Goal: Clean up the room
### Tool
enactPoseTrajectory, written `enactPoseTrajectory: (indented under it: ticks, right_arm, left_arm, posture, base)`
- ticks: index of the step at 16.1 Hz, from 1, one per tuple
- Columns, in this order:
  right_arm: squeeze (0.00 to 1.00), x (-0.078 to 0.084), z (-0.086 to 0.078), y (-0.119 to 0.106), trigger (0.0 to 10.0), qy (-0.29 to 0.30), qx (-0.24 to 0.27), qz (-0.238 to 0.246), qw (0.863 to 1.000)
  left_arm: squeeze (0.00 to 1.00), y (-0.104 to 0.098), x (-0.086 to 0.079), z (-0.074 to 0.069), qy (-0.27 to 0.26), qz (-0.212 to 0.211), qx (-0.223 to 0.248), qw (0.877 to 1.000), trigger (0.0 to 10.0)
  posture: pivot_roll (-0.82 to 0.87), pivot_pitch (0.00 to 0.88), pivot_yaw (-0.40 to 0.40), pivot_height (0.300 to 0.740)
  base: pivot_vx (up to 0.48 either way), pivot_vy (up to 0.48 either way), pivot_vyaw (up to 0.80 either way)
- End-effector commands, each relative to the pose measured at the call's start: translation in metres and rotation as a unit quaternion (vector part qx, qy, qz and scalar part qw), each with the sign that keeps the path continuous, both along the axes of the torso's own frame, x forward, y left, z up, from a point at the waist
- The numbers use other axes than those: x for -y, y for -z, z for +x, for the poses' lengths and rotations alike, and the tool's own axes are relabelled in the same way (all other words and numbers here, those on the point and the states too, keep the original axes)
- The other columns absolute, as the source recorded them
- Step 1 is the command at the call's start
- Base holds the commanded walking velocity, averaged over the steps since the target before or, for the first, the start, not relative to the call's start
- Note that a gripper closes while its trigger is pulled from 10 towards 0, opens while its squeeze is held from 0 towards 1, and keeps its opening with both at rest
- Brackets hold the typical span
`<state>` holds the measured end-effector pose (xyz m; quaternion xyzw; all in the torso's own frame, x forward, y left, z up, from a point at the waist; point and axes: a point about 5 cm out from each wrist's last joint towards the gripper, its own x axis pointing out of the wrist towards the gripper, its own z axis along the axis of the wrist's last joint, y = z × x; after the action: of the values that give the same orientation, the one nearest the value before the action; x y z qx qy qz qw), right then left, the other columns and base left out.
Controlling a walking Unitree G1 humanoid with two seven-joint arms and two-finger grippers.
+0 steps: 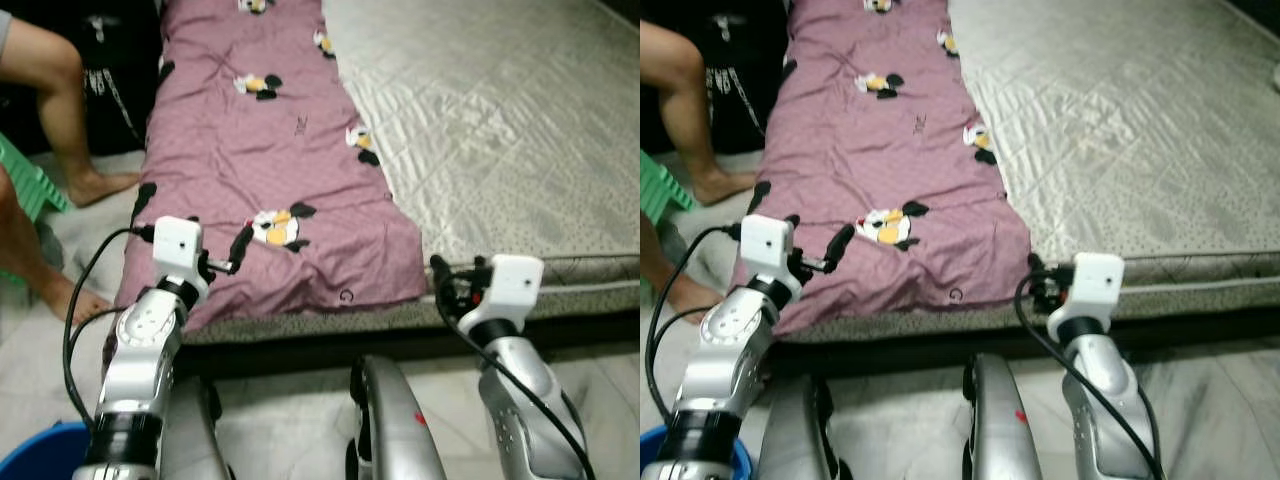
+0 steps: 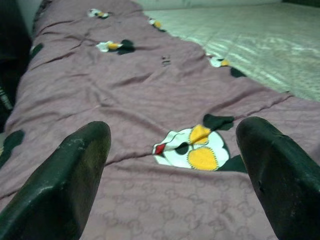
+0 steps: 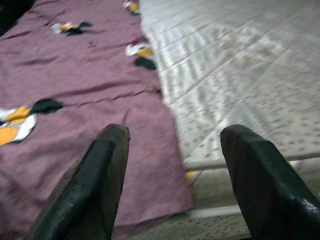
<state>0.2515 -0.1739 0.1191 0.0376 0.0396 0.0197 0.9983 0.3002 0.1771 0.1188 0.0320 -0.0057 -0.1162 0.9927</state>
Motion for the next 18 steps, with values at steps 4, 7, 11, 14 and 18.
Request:
enactPoseTrajectory:
  ticks: [4,7,11,14,18]
  right_arm:
    - [0.0,-0.02,0.022,0.011,10.0,-0.051,-0.021,0.017,0.998]
    - [0.0,-0.042,0.048,0.013,10.0,-0.11,-0.01,0.023,0.994]
    - [0.0,-0.062,0.077,0.01,10.0,-0.147,-0.001,0.023,0.989]
    - [0.0,-0.085,0.099,0.008,10.0,-0.162,-0.012,0.037,0.986]
    - [0.0,-0.12,0.112,0.008,10.0,-0.158,-0.057,0.073,0.983]
  left_arm:
    - [0.0,0.014,-0.028,-0.043,-0.076,0.012,-0.03,0.997,10.0]
    - [0.0,0.014,-0.054,-0.071,-0.137,0.021,-0.041,0.99,10.0]
    - [0.0,0.008,-0.055,-0.093,-0.138,0.042,-0.046,0.988,10.0]
    - [0.0,-0.005,-0.053,-0.111,-0.125,0.04,-0.059,0.99,10.0]
    - [0.0,-0.016,-0.051,-0.117,-0.102,0.052,-0.062,0.991,10.0]
  posture:
    - [0.0,0.099,-0.058,0.572]
    - [0.09,0.142,-0.076,0.572]
    - [0.15,0.194,-0.083,0.572]
    - [0.19,0.251,-0.083,0.572]
    - [0.23,0.292,-0.078,0.572]
  base:
    - [0.0,0.0,0.0]
    - [0.0,0.0,0.0]
    - [0.0,0.0,0.0]
    - [0.0,0.0,0.0]
    - [0.0,0.0,0.0]
